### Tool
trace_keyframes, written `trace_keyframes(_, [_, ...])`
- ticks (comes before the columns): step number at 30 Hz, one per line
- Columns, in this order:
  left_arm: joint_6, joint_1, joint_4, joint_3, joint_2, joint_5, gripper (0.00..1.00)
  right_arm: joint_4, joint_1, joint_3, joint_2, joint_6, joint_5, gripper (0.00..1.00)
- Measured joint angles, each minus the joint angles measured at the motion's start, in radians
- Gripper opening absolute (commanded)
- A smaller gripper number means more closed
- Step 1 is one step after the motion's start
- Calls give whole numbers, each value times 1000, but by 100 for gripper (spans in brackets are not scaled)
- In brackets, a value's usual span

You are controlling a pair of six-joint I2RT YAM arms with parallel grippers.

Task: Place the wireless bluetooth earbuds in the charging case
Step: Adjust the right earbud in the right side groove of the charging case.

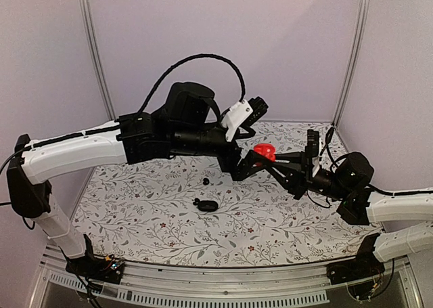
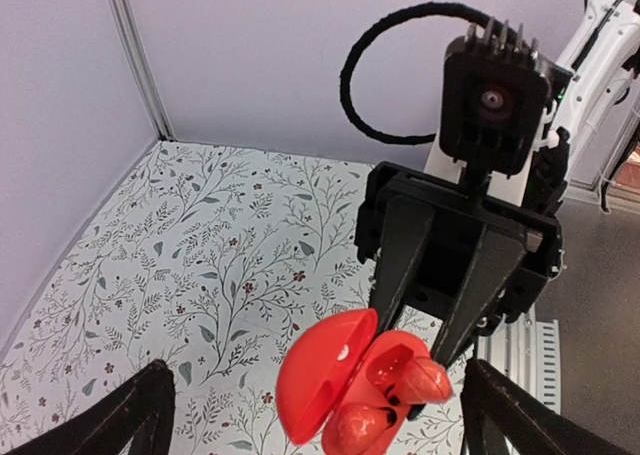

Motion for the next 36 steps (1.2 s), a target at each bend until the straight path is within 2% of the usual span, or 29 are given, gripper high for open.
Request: trace_keyframes(36, [-68,37,2,13,20,83,100,-7,0,1,11,-2,-76,0])
